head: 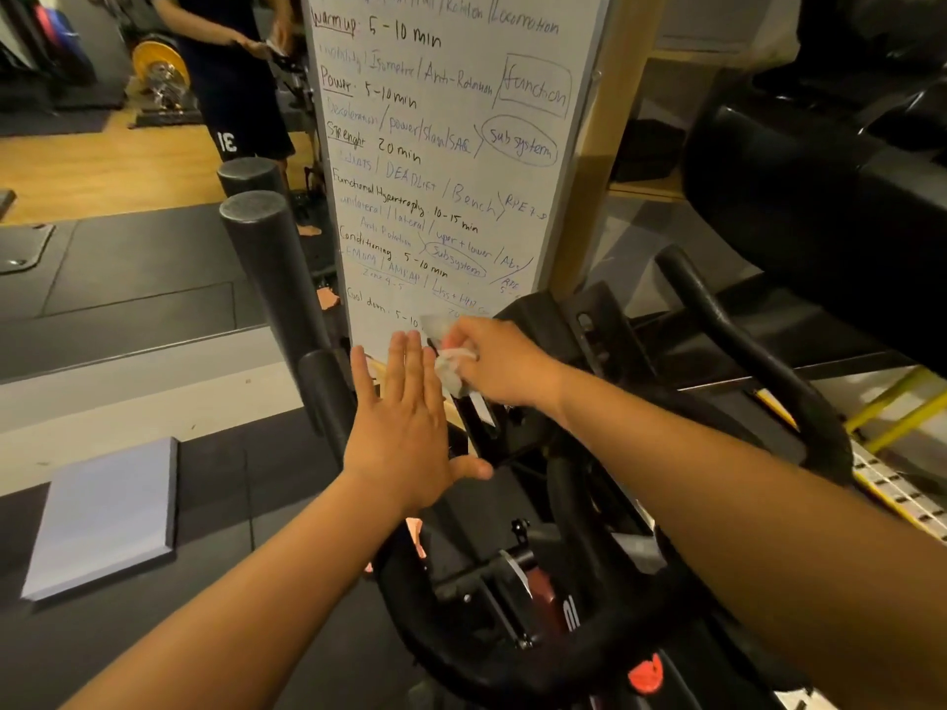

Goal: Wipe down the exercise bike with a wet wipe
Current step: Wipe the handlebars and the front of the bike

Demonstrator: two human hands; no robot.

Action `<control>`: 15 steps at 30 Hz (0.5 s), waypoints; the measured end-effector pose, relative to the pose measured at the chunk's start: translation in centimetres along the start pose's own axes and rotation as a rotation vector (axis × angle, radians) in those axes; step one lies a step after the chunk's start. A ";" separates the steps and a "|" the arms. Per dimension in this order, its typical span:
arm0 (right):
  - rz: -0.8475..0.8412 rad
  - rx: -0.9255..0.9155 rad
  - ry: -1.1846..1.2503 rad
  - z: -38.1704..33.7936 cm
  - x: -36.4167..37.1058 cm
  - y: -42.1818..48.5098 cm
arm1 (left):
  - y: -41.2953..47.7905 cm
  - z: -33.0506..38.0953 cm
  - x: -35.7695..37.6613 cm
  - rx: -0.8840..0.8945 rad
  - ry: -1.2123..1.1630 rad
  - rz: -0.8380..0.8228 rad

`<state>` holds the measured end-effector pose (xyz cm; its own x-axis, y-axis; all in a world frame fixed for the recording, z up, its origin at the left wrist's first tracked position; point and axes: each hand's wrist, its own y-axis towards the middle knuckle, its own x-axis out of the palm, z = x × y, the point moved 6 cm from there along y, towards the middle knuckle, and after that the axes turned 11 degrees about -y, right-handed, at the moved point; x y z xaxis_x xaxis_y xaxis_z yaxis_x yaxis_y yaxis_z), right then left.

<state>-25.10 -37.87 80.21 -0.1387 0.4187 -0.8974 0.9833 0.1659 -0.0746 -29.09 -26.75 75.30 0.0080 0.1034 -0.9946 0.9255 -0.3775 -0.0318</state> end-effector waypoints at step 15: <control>0.028 -0.096 -0.733 -0.7 -1.8 0.8 | 0.3 0.1 0.5 0.022 -0.077 0.023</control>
<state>-24.10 -37.89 82.07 0.0334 -0.2745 -0.9610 0.9662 0.2550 -0.0393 -28.83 -26.86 74.75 -0.0006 0.0240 -0.9997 0.9168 -0.3992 -0.0101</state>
